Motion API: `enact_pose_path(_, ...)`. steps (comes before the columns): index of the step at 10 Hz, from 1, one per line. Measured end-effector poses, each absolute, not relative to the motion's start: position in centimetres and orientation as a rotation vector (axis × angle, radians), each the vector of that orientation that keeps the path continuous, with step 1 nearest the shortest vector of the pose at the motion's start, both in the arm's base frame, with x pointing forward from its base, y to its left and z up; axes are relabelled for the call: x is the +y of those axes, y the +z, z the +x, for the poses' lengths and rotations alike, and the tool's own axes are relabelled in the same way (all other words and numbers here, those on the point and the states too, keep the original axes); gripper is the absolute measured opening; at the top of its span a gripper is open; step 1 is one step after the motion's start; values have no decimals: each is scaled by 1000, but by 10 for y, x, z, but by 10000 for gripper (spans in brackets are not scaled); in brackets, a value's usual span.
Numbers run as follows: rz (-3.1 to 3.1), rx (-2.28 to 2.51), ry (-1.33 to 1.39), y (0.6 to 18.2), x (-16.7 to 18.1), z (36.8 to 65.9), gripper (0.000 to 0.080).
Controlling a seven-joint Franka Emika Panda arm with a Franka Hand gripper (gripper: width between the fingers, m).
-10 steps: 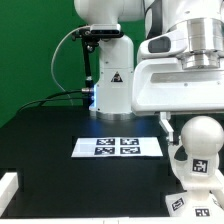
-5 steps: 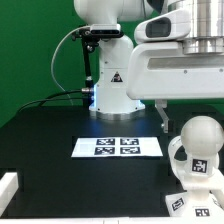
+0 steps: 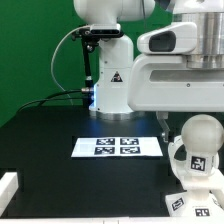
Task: Assemble lamp
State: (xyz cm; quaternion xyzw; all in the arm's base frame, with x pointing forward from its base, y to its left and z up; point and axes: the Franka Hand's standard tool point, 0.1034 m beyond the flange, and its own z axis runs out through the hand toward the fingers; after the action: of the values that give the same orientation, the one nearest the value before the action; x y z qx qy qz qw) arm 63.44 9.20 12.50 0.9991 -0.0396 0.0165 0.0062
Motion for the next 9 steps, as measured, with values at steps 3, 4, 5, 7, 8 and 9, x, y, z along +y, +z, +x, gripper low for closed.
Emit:
enact_pose_path(3,3129,-111,89,121,98,632,699)
enact_pose_path(4,3130,-103,96,119,101,628,699)
enact_pose_path(5,3130,-101,91,118,101,626,699)
enact_pose_path(7,3130,-100,88,119,100,623,699)
enact_pose_path(8,3128,-104,85,120,98,623,699)
enact_pose_path(9,3127,-104,72,123,99,625,699)
